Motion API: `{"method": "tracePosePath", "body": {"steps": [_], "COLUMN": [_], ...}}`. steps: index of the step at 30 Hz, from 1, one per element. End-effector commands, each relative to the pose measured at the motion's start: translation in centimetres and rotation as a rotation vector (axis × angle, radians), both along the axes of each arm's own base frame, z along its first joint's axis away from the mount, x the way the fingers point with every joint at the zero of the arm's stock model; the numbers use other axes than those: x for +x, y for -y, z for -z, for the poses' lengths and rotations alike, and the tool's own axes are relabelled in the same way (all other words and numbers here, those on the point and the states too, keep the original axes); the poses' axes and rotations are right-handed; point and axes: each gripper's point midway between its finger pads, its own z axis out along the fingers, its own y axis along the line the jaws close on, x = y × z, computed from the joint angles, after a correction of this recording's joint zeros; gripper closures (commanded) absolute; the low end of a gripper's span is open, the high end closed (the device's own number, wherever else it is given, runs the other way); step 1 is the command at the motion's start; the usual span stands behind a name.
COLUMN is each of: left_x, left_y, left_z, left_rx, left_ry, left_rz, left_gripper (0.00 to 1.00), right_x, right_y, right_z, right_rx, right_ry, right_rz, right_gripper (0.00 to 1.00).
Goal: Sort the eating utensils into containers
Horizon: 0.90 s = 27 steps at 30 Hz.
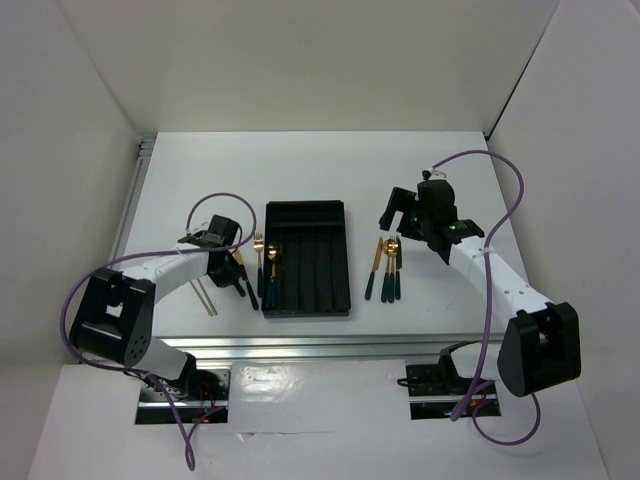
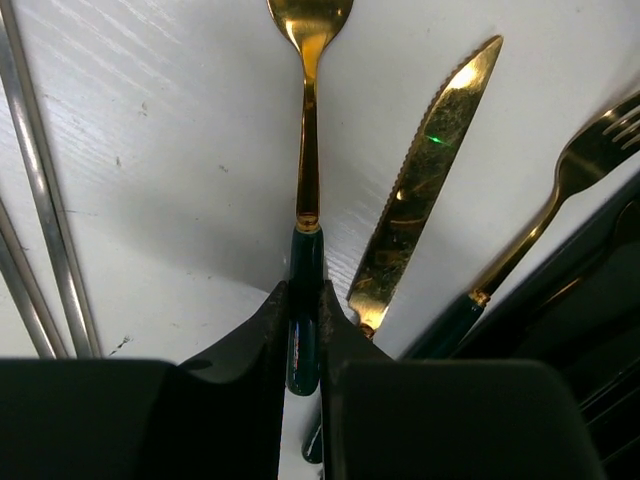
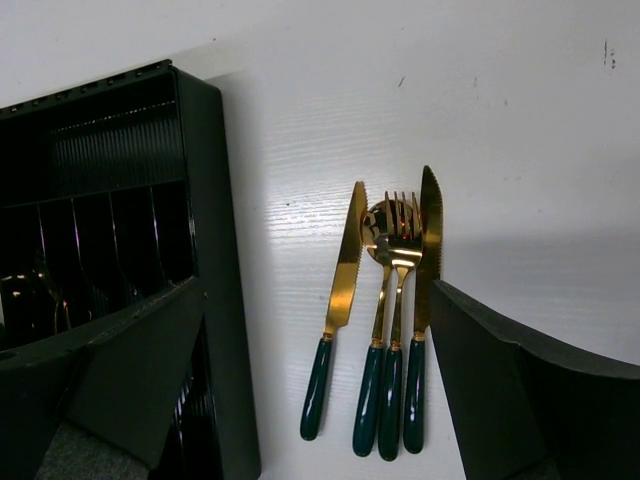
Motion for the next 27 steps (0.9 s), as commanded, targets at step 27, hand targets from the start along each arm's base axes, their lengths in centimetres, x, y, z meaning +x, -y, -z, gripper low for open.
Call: {"method": "tracePosePath", "body": {"steps": [27], "left_x": [-2.2], "left_y": [13.2], "left_z": [-13.3], "left_rx": [-0.151], "left_ry": [0.225], "left_rz": [0.679], "left_gripper": [1.00], "right_x": [2.1], "right_y": [0.1], "right_z": [-1.5], "right_rx": [0.022], "right_ry": [0.032], "right_rz": [0.035], "right_gripper": [0.00]}}
